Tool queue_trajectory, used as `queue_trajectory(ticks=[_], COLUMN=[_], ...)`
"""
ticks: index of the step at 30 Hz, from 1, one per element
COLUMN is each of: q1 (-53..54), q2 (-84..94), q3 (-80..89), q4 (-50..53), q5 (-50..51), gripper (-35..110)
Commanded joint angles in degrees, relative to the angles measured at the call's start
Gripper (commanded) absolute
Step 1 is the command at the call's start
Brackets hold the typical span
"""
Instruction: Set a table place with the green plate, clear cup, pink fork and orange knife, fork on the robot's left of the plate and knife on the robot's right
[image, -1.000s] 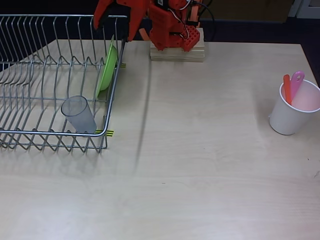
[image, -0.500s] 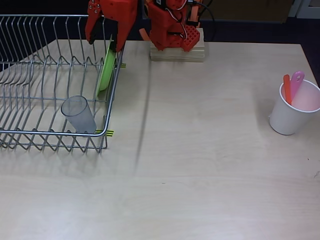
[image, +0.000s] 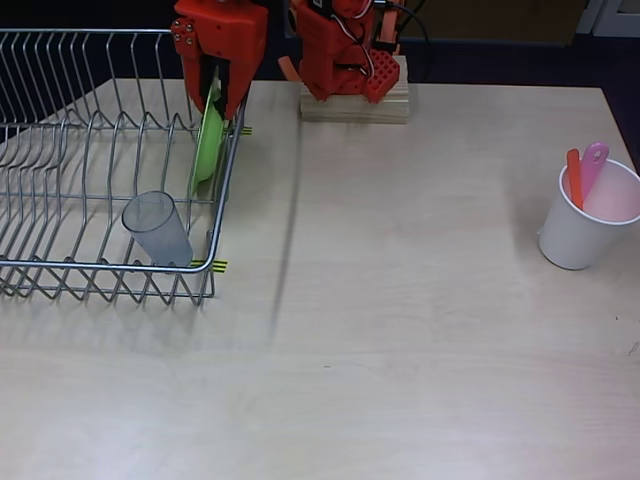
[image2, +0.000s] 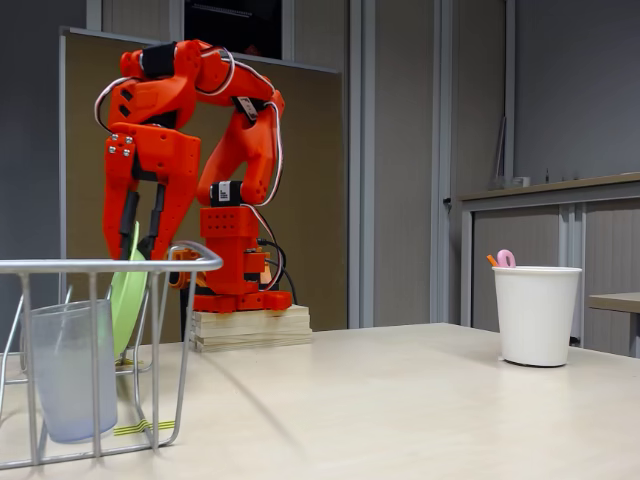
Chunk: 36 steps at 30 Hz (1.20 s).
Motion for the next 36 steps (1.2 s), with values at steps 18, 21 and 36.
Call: queue_trajectory(ticks=[18, 21, 36], q1=[-1.1, -4.0, -31.4], q2=[5.5, 5.4, -0.2], q3=[-28.5, -33.4, -50.2], q4=[17.5, 21.3, 28.4], q5=[-10.2, -11.8, -8.5], gripper=[0, 0, 0])
